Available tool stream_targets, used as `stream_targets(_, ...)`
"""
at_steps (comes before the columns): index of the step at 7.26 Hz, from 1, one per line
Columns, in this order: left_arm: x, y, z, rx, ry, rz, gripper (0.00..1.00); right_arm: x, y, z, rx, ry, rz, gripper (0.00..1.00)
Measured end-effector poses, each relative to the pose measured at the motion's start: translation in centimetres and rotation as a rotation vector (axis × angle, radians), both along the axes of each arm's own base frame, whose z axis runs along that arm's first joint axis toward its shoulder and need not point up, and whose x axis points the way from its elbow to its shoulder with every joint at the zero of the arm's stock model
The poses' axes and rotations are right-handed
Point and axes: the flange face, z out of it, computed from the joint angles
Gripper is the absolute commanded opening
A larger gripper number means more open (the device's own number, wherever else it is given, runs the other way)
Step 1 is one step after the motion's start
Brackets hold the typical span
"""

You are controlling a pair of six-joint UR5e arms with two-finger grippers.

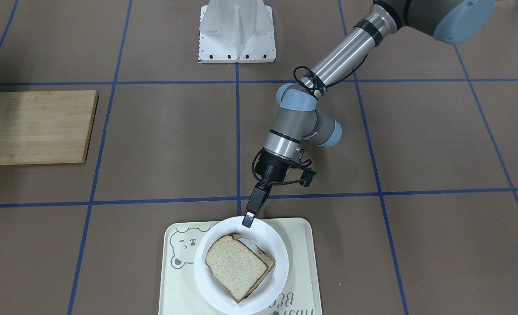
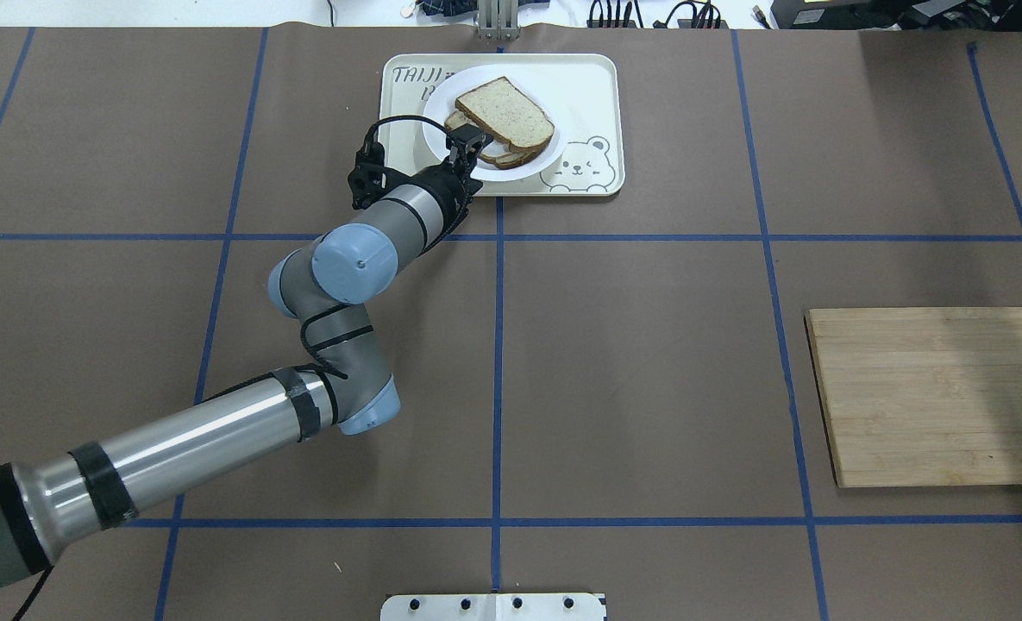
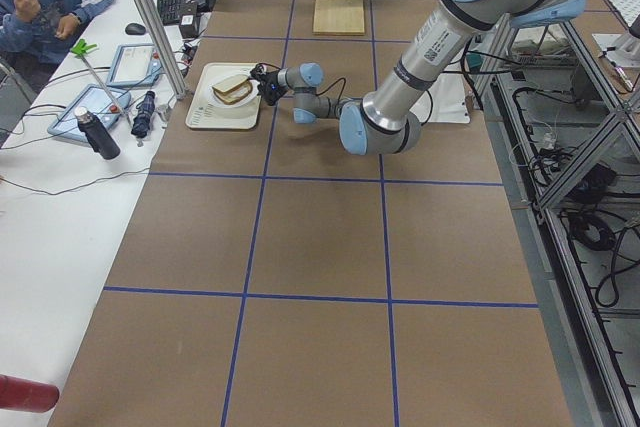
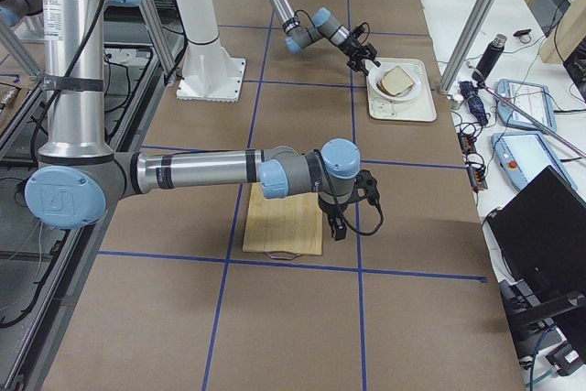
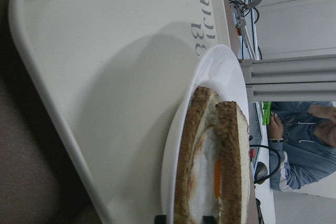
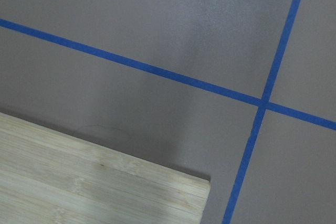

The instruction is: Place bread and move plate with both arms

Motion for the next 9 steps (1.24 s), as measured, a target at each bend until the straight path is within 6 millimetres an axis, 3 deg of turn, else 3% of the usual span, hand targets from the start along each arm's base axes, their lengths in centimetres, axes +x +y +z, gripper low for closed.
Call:
stream_targets(2, -6.2, 1.8, 2.3, 0.065, -0.004, 0.071, 0.98, -0.2, -0.4, -0.6, 0.004, -0.001, 0.004, 1.0)
stream_targets(3, -9.9, 1.8, 4.1, 0.085, -0.031, 0.113, 0.98, -0.3, -0.7, -1.0, 0.009, -0.002, 0.008, 1.0)
stream_targets(5, -19.2, 0.9, 8.7, 0.166, -0.232, 0.192, 0.98, -0.5, -1.3, -2.3, -0.001, -0.008, 0.039, 1.0)
stream_targets(7, -29.0, 0.4, 15.9, 0.262, -0.548, 0.212, 0.98, -1.0, -1.6, -4.2, -0.014, -0.018, 0.077, 1.0)
stream_targets(9, -38.7, -0.6, 23.5, 0.331, -0.968, 0.338, 0.98, -1.2, -2.0, -5.4, -0.011, -0.018, 0.095, 1.0)
